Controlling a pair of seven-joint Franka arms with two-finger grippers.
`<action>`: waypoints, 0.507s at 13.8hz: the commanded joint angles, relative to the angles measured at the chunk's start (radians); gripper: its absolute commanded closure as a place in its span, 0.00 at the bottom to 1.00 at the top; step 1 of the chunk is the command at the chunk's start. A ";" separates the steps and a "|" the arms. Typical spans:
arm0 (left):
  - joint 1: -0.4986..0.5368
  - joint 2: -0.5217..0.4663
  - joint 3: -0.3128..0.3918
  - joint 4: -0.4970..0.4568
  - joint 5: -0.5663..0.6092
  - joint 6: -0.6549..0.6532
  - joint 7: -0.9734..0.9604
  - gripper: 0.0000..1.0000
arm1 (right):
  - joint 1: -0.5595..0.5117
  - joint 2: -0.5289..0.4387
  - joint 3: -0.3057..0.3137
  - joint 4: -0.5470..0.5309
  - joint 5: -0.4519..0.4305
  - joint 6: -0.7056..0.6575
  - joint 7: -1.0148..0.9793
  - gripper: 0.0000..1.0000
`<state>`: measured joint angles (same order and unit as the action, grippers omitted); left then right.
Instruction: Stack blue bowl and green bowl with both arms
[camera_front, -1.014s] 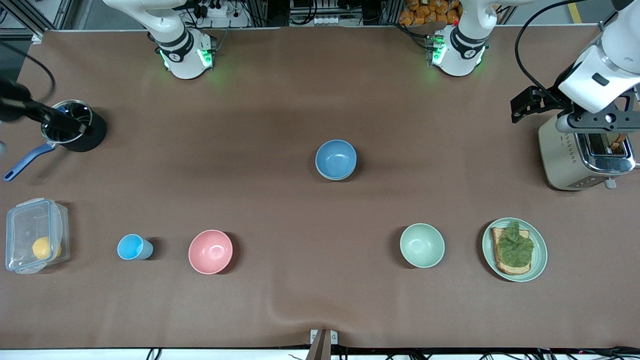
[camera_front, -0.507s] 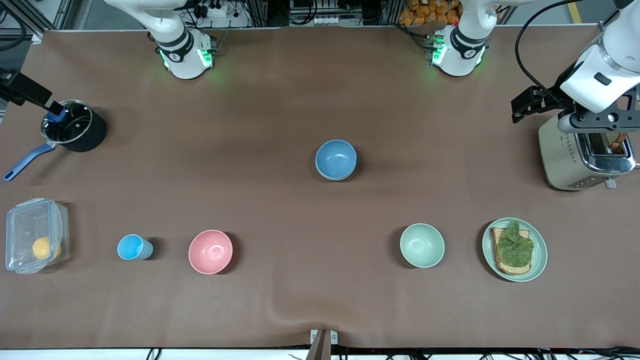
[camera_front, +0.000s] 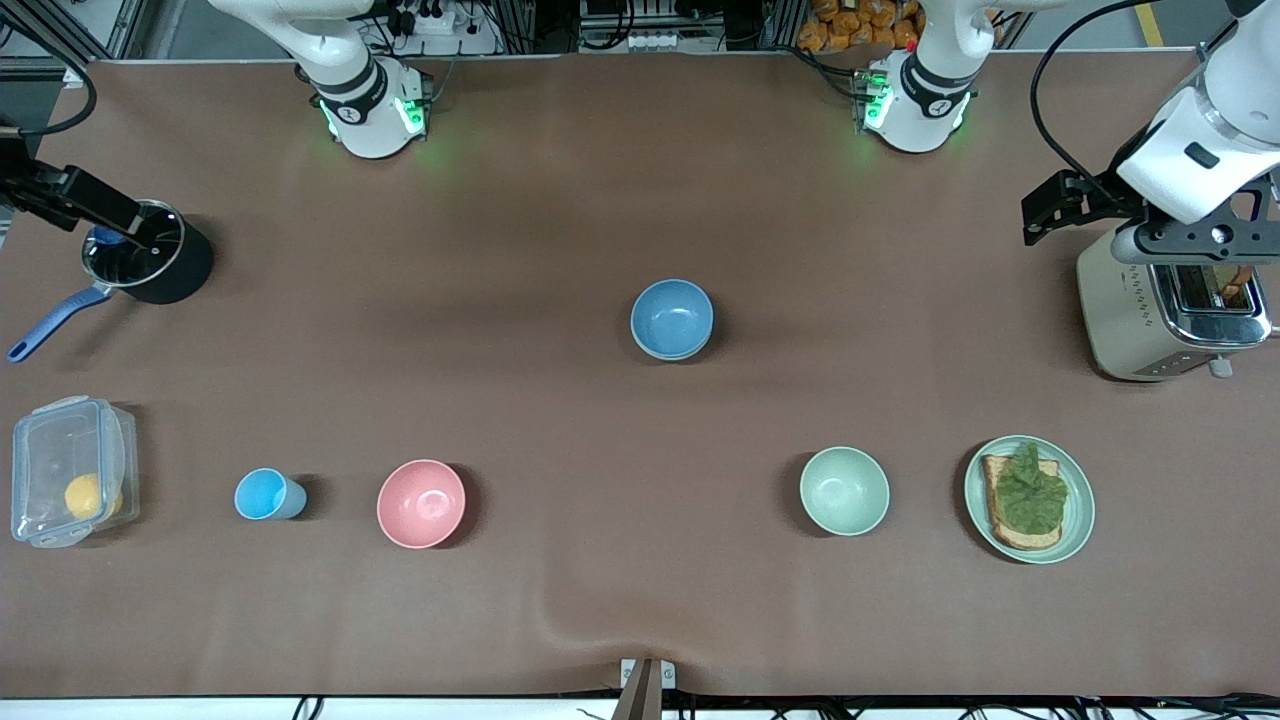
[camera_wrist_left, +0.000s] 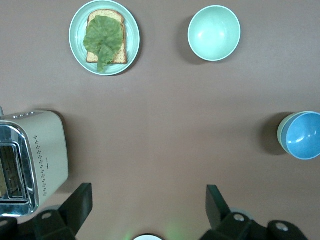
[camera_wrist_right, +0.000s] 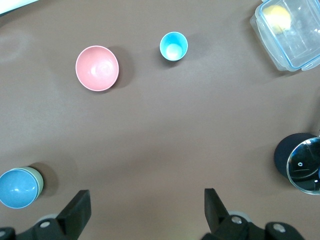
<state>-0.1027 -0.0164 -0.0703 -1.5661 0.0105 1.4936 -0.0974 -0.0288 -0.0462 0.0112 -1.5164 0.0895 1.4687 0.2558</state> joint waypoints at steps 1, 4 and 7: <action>0.014 0.000 -0.003 0.018 0.002 -0.007 0.061 0.00 | -0.029 -0.009 0.032 -0.008 -0.025 0.002 -0.016 0.00; 0.014 -0.002 -0.002 0.018 0.002 -0.007 0.061 0.00 | -0.029 -0.009 0.033 -0.010 -0.025 0.004 -0.016 0.00; 0.012 -0.004 -0.002 0.018 0.002 -0.007 0.059 0.00 | -0.028 -0.004 0.033 -0.010 -0.027 0.007 -0.016 0.00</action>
<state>-0.0965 -0.0164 -0.0688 -1.5580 0.0105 1.4936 -0.0606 -0.0303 -0.0461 0.0194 -1.5166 0.0814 1.4686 0.2518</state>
